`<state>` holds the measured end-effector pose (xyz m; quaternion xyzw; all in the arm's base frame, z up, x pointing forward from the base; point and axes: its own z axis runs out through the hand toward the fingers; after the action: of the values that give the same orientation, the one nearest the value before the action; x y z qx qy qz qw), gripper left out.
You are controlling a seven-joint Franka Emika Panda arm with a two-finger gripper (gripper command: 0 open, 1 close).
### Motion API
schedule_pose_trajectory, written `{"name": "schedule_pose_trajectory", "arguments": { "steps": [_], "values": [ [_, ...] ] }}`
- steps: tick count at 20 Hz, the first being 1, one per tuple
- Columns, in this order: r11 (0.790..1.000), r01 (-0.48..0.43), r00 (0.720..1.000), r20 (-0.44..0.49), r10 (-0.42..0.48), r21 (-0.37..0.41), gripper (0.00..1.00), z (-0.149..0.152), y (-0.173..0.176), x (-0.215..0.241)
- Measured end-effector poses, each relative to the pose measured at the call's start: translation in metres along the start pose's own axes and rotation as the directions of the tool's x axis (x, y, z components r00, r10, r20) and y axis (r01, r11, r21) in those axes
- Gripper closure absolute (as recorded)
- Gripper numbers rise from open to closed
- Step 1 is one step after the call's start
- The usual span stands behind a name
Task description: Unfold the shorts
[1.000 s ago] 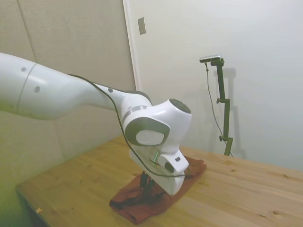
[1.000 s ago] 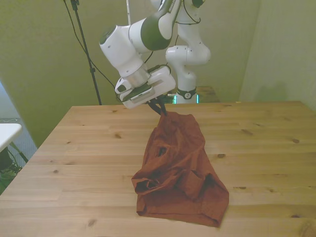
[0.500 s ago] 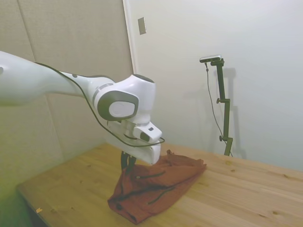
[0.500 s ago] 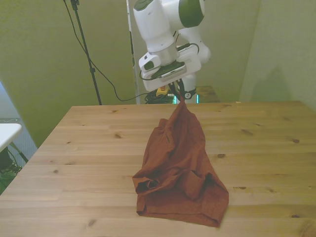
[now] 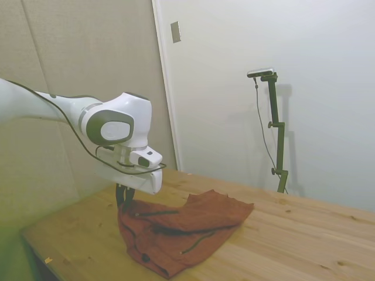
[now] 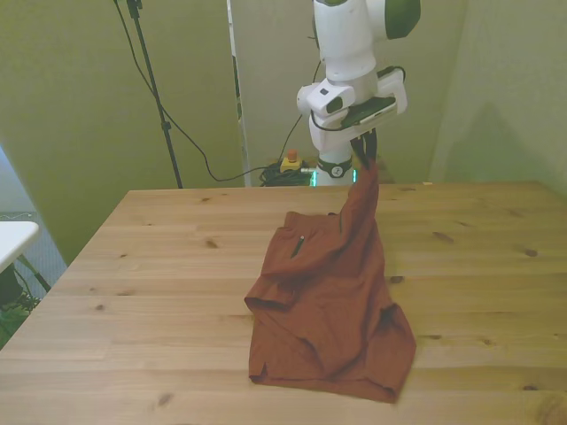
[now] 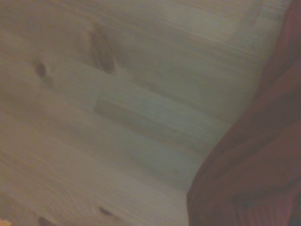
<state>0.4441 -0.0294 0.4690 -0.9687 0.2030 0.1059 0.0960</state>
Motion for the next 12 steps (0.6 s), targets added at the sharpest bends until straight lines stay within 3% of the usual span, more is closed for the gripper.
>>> {"name": "schedule_pose_trajectory", "arguments": {
  "steps": [7,12],
  "values": [
    [0.996,0.057,0.997,0.064,-0.052,-0.075,0.00,0.063,-0.015,-0.019],
    [0.986,0.128,0.990,0.075,-0.120,-0.104,0.00,0.083,-0.041,-0.037]
  ]
}}
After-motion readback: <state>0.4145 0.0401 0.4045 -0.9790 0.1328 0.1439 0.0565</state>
